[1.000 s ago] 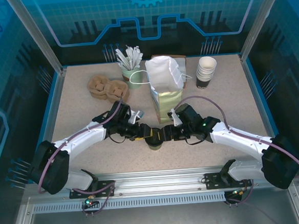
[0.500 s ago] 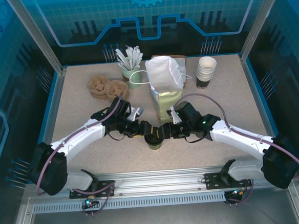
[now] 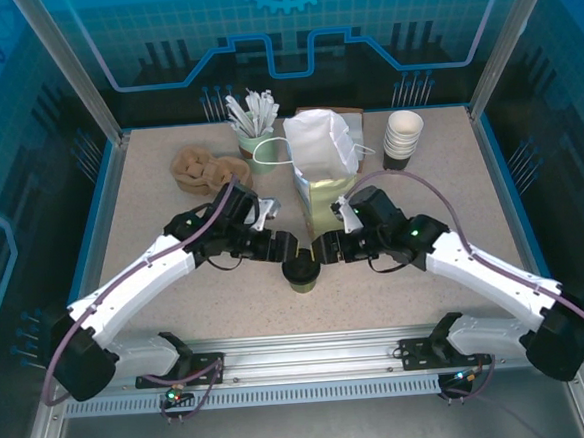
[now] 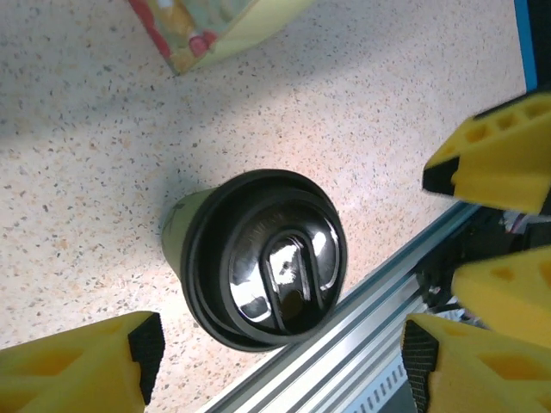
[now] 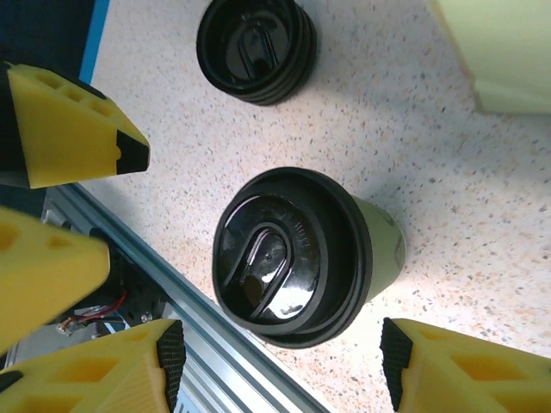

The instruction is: Pack the takeout coffee

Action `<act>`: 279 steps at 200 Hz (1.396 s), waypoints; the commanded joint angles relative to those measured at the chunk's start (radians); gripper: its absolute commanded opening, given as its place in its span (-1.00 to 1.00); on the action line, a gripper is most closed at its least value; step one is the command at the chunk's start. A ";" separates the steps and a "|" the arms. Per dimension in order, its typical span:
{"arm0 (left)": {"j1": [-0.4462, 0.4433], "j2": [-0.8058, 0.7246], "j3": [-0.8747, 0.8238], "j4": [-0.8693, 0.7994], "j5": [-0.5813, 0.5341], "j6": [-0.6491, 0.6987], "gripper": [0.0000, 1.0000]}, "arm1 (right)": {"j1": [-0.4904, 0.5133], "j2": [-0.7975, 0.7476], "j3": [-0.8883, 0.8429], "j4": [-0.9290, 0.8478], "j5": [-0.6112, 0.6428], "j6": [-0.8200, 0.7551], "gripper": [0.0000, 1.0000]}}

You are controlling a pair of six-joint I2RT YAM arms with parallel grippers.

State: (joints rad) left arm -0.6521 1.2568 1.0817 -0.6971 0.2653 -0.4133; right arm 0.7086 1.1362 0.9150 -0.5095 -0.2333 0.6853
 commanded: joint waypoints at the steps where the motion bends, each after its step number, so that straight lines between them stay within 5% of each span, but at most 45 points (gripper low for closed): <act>1: -0.079 -0.031 0.054 -0.098 -0.185 0.006 0.67 | -0.044 -0.063 0.031 -0.098 0.029 -0.039 0.28; 95: -0.319 0.134 0.117 -0.098 -0.432 -0.054 0.88 | -0.332 -0.253 -0.063 -0.135 -0.117 -0.060 0.28; 168: -0.355 0.253 0.173 -0.130 -0.512 -0.073 0.97 | -0.381 -0.302 -0.104 -0.148 -0.147 -0.066 0.28; 279: -0.356 0.345 0.208 -0.150 -0.538 -0.096 0.68 | -0.446 -0.328 -0.139 -0.156 -0.193 -0.081 0.27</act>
State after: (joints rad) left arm -0.9997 1.5856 1.2560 -0.8162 -0.2501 -0.4923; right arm 0.2859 0.8272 0.7967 -0.6456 -0.3901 0.6262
